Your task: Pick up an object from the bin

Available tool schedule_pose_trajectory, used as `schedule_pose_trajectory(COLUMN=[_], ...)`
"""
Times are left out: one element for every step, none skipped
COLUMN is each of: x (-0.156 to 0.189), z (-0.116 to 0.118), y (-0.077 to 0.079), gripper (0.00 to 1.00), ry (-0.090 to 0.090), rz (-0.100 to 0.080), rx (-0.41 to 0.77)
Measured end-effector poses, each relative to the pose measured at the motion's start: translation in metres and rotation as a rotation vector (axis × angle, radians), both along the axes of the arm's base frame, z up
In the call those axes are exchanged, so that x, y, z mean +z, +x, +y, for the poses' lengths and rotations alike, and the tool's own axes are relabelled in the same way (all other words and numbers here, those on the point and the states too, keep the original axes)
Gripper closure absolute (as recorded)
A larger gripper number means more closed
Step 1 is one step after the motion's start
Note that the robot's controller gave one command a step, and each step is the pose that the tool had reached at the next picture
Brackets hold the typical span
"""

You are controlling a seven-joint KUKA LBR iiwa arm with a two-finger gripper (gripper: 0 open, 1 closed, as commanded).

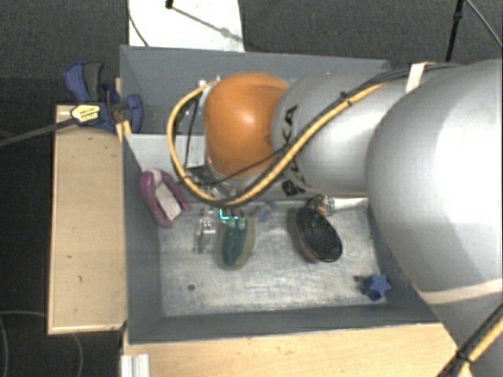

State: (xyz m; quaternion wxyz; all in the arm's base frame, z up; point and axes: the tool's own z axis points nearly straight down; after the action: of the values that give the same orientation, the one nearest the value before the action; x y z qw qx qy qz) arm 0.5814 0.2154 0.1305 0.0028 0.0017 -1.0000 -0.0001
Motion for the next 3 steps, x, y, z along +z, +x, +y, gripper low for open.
schedule_pose_trajectory(x=[-0.059,-0.057,-0.055], z=[-0.078,-0.116,-0.115], y=[-0.035,-0.04,-0.038], gripper=[0.0,0.0,1.0], ry=[0.003,0.003,0.003], rz=[-0.012,-0.015,-0.023], rx=[0.318,0.56,0.554])
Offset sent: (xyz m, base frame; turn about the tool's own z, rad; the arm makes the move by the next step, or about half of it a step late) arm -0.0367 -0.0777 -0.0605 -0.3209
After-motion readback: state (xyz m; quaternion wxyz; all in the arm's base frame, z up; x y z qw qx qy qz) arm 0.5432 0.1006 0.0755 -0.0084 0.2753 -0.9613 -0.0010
